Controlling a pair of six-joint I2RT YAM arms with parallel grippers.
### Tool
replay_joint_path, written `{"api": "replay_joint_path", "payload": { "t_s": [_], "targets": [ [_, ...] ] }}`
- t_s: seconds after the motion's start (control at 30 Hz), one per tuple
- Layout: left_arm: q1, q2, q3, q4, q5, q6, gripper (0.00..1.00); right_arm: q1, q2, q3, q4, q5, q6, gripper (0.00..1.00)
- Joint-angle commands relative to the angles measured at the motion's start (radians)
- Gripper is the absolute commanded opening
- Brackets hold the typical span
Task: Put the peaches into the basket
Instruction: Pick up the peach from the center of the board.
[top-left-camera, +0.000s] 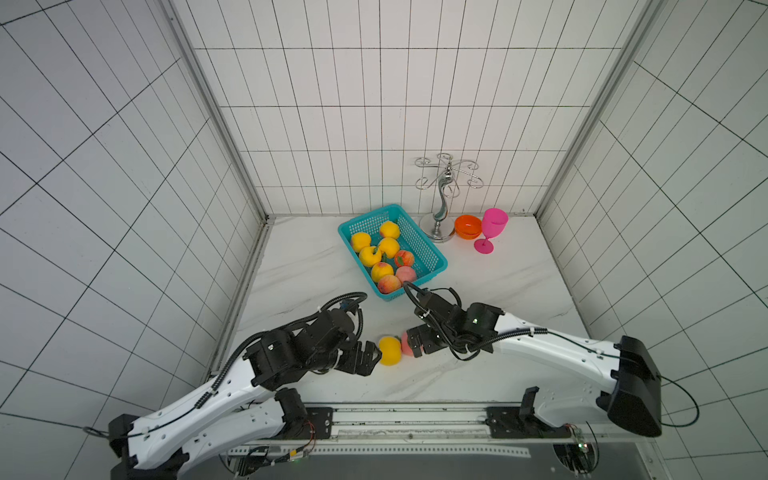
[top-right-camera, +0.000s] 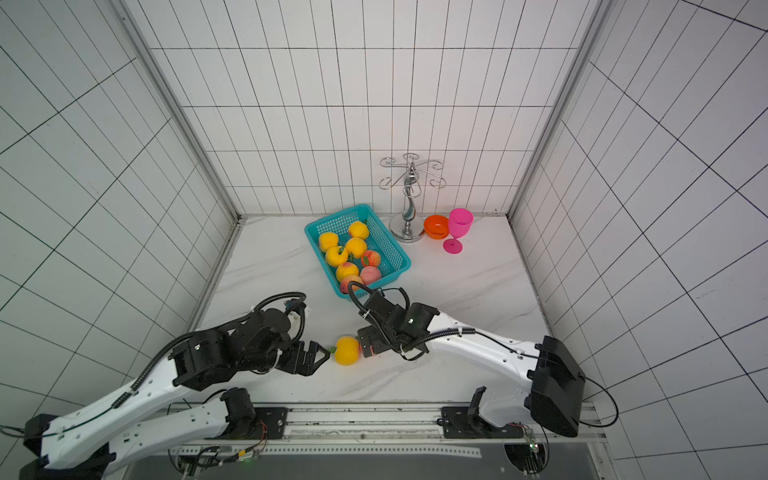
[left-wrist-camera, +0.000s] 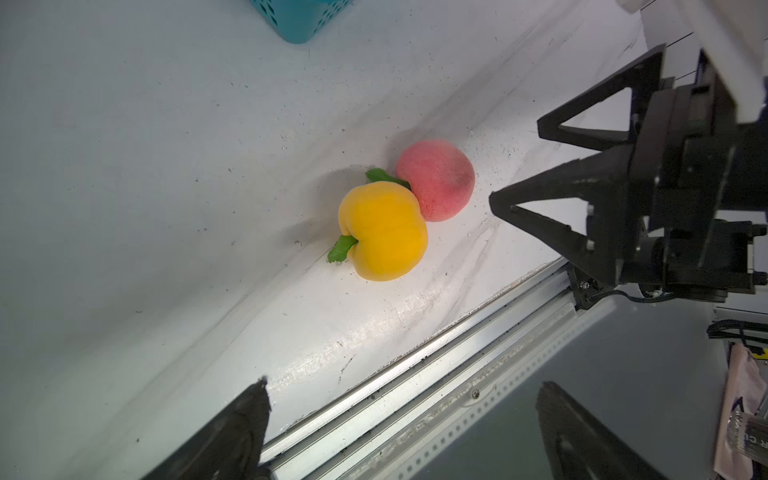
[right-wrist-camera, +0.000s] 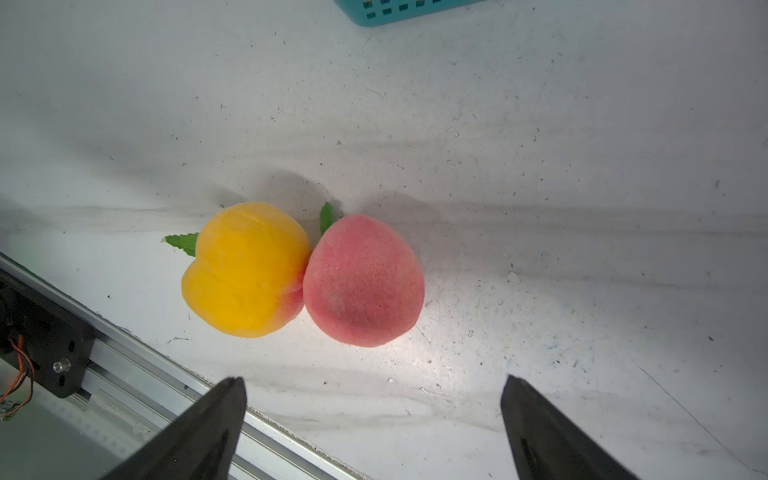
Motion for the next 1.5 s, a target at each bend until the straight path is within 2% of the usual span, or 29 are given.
{"api": "replay_joint_path", "payload": {
  "t_s": [0.0,0.4,0.77,1.47],
  "targets": [
    [-0.004,-0.026,-0.018,0.024,0.04,-0.018,0.98,0.009,0.009,-0.013,0.068,-0.004,0.025,0.99],
    [-0.005,-0.044,-0.087,0.112,0.099,-0.079,0.98,-0.004,0.099,-0.06,0.148,-0.054,0.054,0.99],
    [-0.005,-0.022,-0.094,0.147,0.11,-0.076,0.98,-0.063,0.07,-0.161,0.235,-0.089,0.118,1.0],
    [-0.005,0.018,-0.072,0.145,0.101,-0.062,0.98,-0.091,0.161,-0.149,0.279,-0.134,0.097,1.0]
  ]
}}
